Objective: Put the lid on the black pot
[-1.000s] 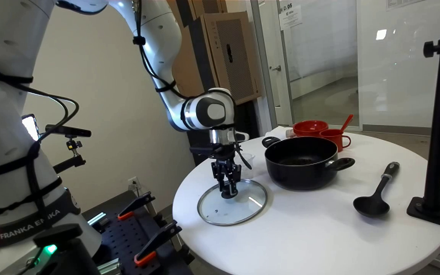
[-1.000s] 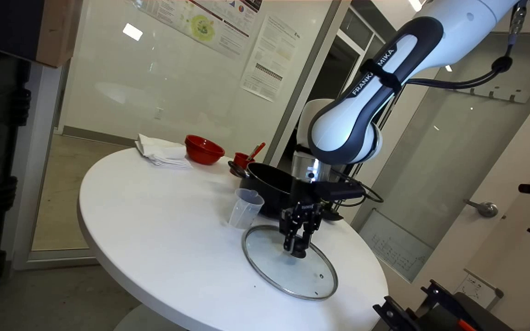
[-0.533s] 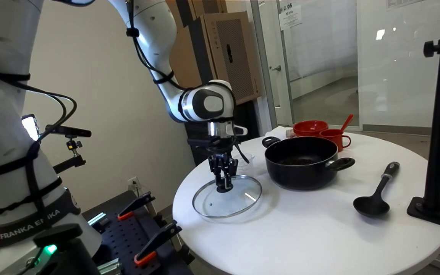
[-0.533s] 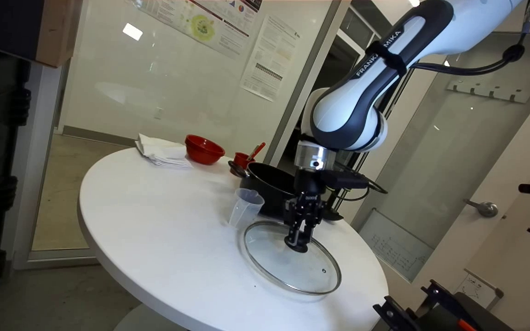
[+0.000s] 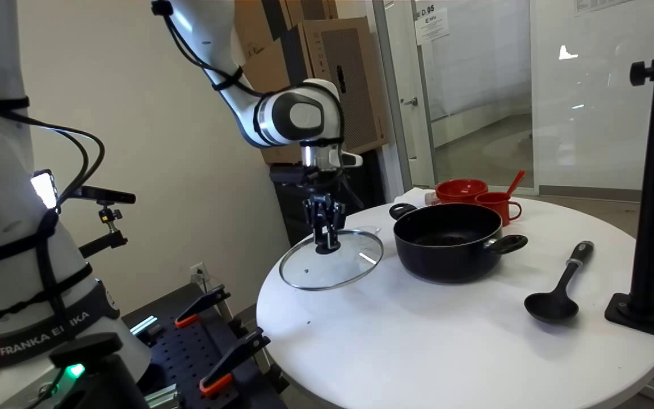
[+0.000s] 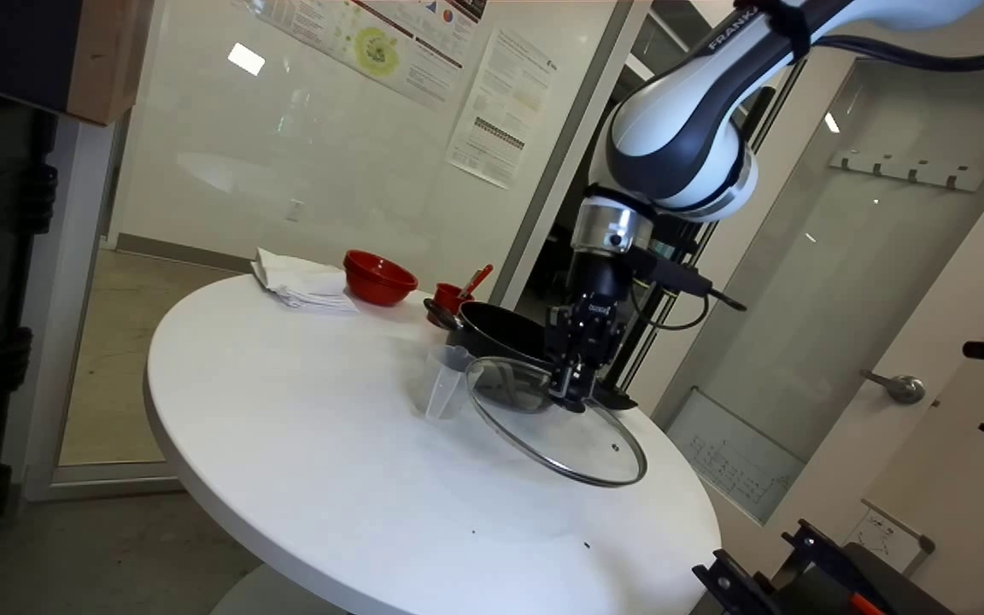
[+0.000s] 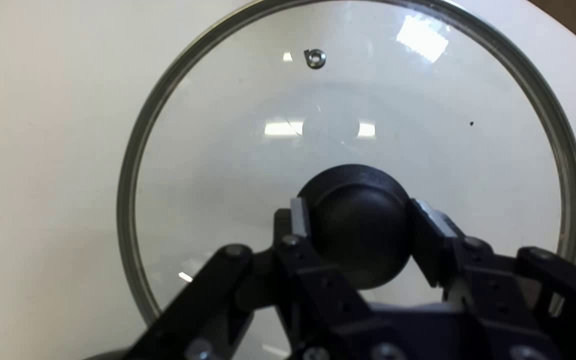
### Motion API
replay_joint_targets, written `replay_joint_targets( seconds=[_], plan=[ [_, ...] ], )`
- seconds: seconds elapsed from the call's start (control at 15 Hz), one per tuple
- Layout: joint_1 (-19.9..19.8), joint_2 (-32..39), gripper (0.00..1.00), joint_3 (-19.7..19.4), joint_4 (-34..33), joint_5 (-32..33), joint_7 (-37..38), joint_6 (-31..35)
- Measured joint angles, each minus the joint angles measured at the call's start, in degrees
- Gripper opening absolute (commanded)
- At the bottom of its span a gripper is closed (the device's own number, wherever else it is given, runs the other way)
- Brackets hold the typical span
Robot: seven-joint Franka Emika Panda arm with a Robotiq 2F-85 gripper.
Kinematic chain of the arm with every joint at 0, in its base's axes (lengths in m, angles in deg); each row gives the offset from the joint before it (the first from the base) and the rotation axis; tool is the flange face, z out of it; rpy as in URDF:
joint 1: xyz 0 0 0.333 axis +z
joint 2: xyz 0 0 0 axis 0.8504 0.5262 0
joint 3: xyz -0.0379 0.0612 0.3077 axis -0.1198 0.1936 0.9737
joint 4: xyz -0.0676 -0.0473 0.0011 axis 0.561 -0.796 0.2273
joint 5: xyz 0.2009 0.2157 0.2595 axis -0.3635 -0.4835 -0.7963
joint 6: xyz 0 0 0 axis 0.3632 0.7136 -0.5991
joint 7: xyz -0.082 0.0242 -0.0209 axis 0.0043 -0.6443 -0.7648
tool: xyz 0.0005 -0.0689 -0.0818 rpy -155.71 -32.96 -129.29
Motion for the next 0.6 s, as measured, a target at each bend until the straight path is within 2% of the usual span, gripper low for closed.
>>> replay_joint_targets(
  seconds=[0.4, 0.6],
  plan=[
    [-1.3, -7.6, 0.26, -0.5, 0.1, -0.6, -0.9, -4.4],
    [-2.8, -8.8, 0.26, -2.4, -1.1, -0.6, -0.8, -4.9]
  ],
)
